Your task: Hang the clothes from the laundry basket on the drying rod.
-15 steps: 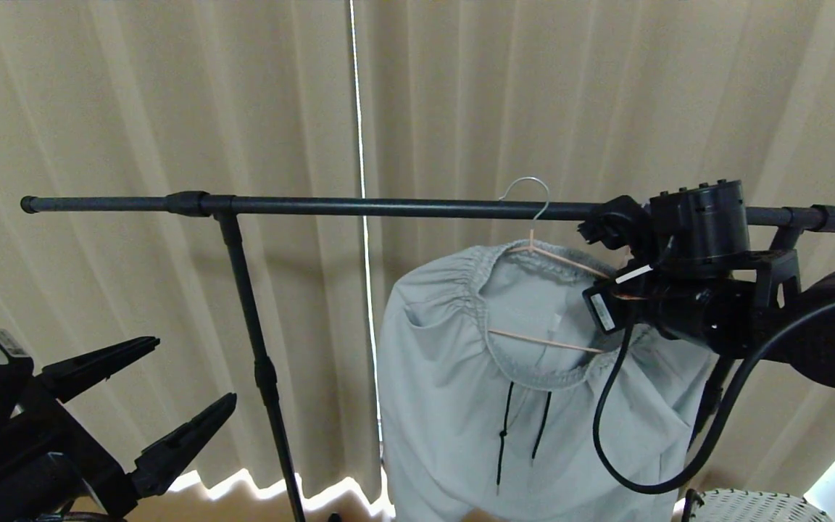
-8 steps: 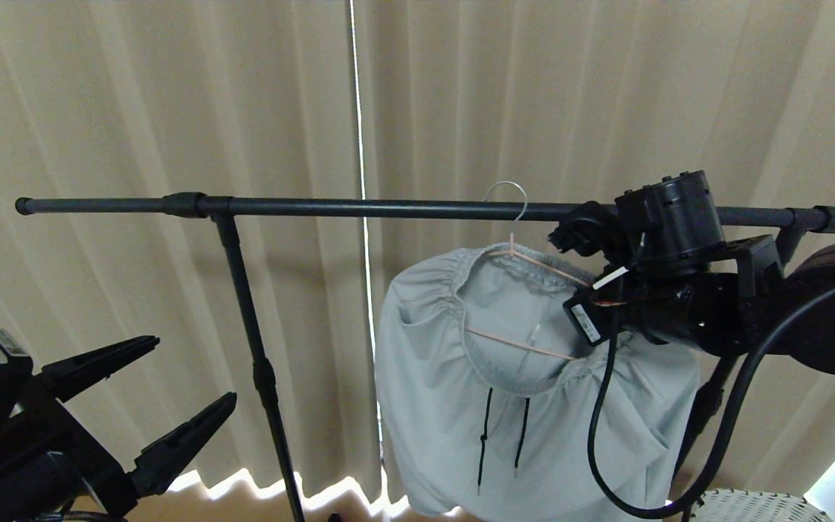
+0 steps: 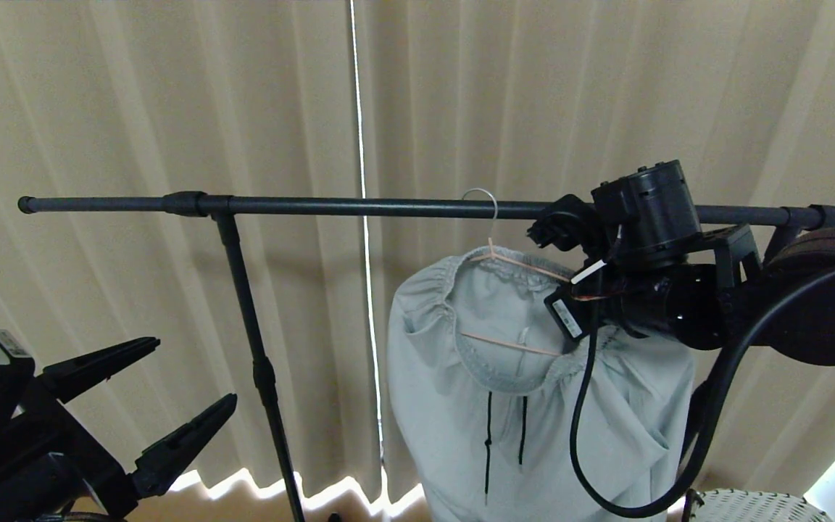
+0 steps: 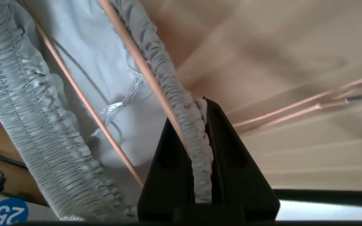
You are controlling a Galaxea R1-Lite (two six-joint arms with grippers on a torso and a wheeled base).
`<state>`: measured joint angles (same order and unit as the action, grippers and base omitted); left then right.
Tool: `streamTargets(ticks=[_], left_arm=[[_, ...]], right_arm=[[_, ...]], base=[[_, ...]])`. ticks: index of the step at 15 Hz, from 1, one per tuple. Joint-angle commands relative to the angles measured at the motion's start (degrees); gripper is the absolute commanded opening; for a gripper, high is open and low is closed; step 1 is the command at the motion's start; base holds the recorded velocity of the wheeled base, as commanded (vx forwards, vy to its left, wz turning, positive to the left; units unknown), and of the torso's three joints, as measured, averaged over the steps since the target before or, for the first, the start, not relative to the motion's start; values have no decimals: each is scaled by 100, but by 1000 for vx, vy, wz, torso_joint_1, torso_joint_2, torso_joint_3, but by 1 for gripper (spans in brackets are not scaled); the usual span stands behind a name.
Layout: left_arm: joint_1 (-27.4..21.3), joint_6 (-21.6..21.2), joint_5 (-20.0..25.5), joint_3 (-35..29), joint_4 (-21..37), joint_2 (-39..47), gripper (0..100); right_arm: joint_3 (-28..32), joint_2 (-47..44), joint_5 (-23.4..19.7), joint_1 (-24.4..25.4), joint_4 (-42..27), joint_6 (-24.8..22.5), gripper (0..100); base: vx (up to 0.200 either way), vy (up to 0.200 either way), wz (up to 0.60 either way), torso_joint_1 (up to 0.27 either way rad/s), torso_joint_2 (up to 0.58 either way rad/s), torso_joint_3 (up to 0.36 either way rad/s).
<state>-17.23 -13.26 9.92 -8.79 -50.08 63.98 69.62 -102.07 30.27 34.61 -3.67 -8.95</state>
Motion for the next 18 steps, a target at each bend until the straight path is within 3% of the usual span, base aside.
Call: streamTargets(ticks=[1,7,8,11,14,18], left_arm=[[0,-1,1,0,-2,10,100],[0,-1,1,9,-2,1,100],[0,-1,1,9,-2,1,100],[0,-1,1,9,-2,1,100],[9,-1,1,0,-2,1,100],[9,-1,1,0,-2,1,100]], right_arm=[[60,-41,-12,134,7,-2,0],[78,-94,-21,222,42,16,0],[69,-85,-30,222,51,25,100],[34,-58,-65,222,94,148,100],[-80,-76,-100,222,631,306,100],[-449,-23,-680,222,1325,297,100]], base=[[0,0,0,0,0,0],[0,0,0,0,0,0],[0,0,0,0,0,0],[0,0,0,0,0,0],[0,0,0,0,0,0],[0,0,0,0,0,0]])
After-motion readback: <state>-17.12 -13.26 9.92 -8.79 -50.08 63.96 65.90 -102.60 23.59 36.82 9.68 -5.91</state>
